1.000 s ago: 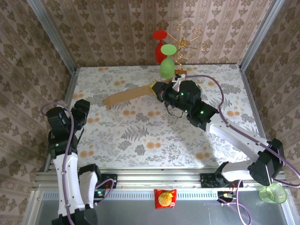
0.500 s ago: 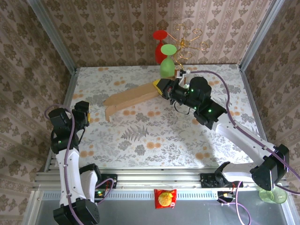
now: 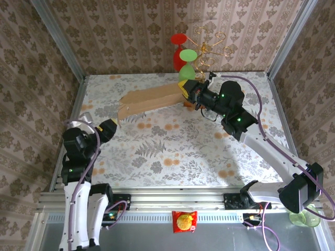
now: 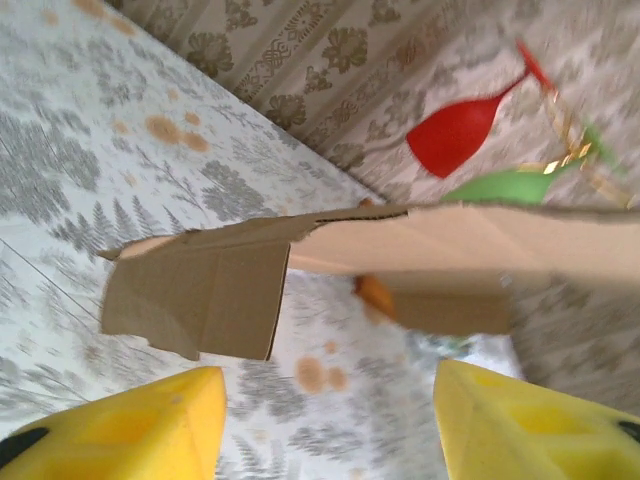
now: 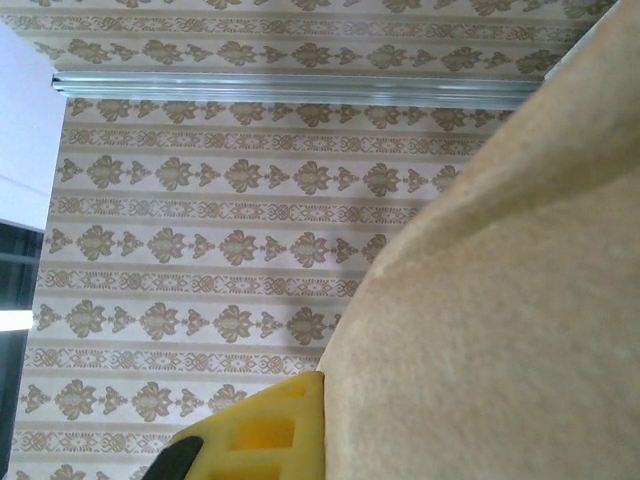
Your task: Fold the paper box
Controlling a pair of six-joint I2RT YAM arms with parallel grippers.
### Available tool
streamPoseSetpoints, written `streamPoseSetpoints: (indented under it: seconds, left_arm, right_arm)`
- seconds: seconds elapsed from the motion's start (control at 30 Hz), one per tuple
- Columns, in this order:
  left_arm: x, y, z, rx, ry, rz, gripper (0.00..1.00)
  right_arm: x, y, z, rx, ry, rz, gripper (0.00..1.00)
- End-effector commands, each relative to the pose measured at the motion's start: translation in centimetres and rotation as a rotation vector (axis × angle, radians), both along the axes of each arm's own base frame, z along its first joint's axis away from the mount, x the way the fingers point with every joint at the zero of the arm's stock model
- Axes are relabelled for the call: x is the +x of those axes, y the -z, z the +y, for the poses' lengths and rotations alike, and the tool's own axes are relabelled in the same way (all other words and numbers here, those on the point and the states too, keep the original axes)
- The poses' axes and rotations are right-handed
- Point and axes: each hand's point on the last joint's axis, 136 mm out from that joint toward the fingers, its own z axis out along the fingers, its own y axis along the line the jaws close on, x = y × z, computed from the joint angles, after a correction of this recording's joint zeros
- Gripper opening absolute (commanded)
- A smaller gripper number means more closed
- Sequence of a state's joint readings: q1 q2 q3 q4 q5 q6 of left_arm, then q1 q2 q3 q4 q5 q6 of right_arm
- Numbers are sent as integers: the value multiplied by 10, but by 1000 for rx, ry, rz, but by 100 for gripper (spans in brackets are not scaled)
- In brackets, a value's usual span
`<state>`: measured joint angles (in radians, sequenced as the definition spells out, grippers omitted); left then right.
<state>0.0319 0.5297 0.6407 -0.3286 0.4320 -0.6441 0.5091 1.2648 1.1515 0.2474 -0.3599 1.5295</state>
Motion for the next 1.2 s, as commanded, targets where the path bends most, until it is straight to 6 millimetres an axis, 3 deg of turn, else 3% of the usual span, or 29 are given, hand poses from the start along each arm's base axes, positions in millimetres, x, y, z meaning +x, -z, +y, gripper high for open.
streamPoseSetpoints:
  seconds: [0.0,0.13,0.43,0.63,0.83,0.9,0.97,1.07,1.13,1.17]
  left_arm:
    - [4,10,12,284,-26,-73,63]
    - [8,8,0,415,42,-164,69]
    - [28,38,-21,592,68,-145,71]
    - [49,45,-13,705,-32,-117,69]
    - [67,54,-9,752,-79,-97,60]
    - [71,57,-12,760,-69,-102,53]
    - [75,58,-16,755,-55,-110,39]
    - [76,55,-22,724,-36,-120,1]
    - [72,49,-24,663,-37,-109,0]
    - [69,44,-26,622,-29,-99,0]
  right_arm:
    - [-6,-30,-6,42,0,-36,0]
    - [-4,-29,-7,37,7,-27,0]
    - [-1,-27,-7,42,7,-15,0]
    - [-1,-25,-9,49,11,-7,0]
    - [-1,-23,-9,52,11,2,0]
    - [0,-22,-10,52,14,5,0]
    - [1,-20,-10,53,17,10,0]
    - [5,-17,-11,45,24,20,0]
    - [9,-16,-11,19,33,17,1]
    - [11,-15,-11,-14,34,6,17]
